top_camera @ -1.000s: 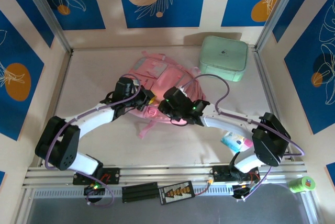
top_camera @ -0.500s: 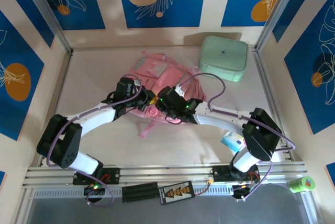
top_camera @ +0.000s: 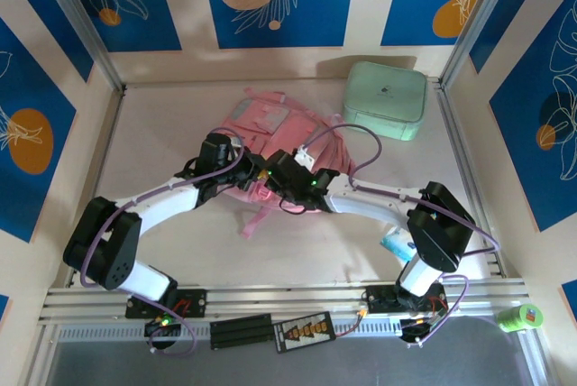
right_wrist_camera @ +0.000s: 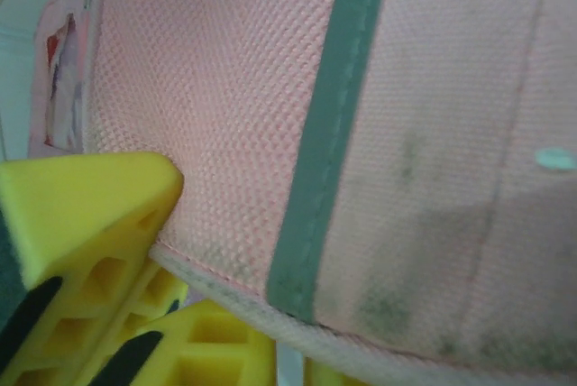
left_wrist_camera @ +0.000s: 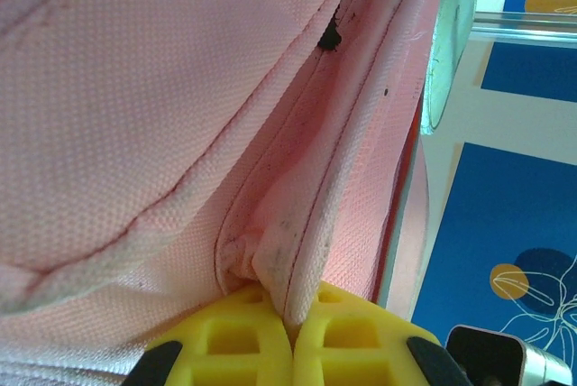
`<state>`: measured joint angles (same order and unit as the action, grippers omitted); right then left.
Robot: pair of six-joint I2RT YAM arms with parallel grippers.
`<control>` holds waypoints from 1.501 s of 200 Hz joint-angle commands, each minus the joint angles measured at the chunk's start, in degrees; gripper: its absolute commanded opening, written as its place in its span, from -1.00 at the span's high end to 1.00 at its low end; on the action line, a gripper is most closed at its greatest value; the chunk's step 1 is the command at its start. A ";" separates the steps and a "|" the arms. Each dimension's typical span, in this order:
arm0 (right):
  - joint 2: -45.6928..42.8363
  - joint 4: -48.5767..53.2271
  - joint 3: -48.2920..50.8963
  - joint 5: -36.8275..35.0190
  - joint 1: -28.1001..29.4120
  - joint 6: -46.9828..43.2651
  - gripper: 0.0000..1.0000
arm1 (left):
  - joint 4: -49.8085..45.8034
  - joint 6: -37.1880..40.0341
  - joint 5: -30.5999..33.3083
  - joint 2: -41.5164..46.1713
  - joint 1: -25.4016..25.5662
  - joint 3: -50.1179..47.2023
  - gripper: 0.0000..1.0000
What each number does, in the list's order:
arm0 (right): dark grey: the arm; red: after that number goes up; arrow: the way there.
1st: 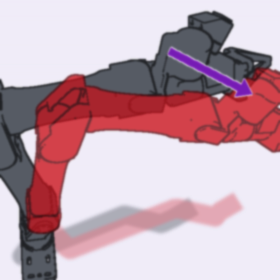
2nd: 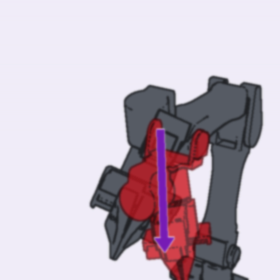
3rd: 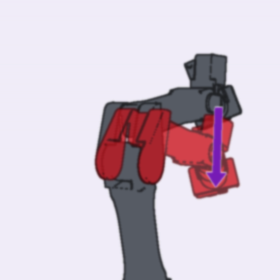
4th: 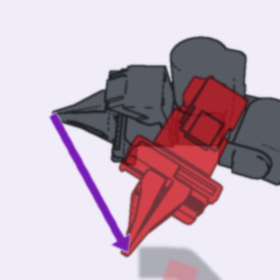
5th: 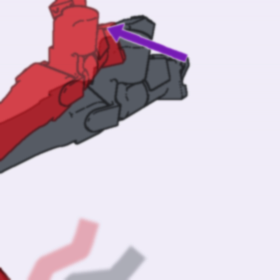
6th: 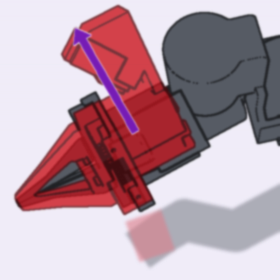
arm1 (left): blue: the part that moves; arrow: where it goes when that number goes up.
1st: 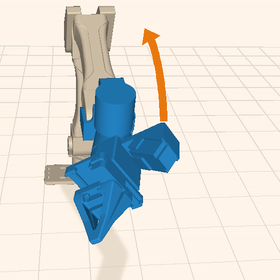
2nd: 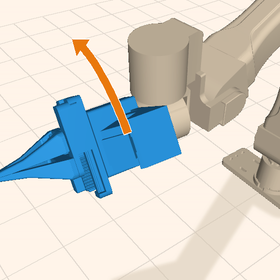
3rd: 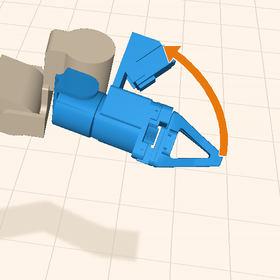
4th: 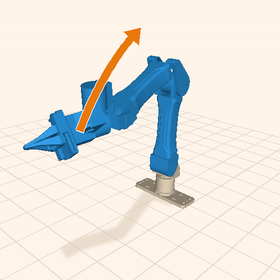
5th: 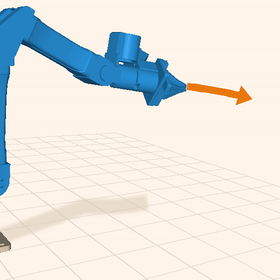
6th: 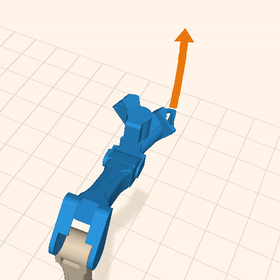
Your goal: Pack books, pencil case, and school supplies into a backpack
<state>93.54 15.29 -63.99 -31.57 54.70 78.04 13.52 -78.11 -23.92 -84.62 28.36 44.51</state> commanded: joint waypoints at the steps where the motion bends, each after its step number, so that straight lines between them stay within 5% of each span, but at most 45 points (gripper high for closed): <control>1: -1.84 3.62 0.01 -3.79 0.21 -1.31 0.81 | 4.68 1.82 -4.03 0.70 0.74 2.07 1.00; 78: -13.92 8.69 14.62 -6.64 -1.89 -12.44 0.83 | -0.11 7.60 -3.30 0.43 -1.97 1.59 1.00; 126: -13.04 6.23 13.39 5.08 -7.88 -29.29 0.75 | -0.60 9.50 -5.13 -0.68 -2.27 1.63 1.00; 190: -10.93 9.41 11.66 4.71 -8.69 -31.52 0.59 | -1.60 10.08 -5.82 -0.73 -2.29 2.73 1.00; 256: -16.73 12.07 13.67 -1.54 -12.92 -32.06 0.90 | -3.91 12.22 -4.85 -0.55 -3.42 2.59 1.00; 300: -19.35 7.19 14.34 10.03 -17.72 -41.08 1.00 | -8.03 18.54 -5.18 -2.36 -4.33 4.43 1.00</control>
<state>76.64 20.95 -50.68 -22.61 39.42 43.55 9.32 -66.74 -29.23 -85.73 26.74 46.02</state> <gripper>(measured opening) 0.058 0.044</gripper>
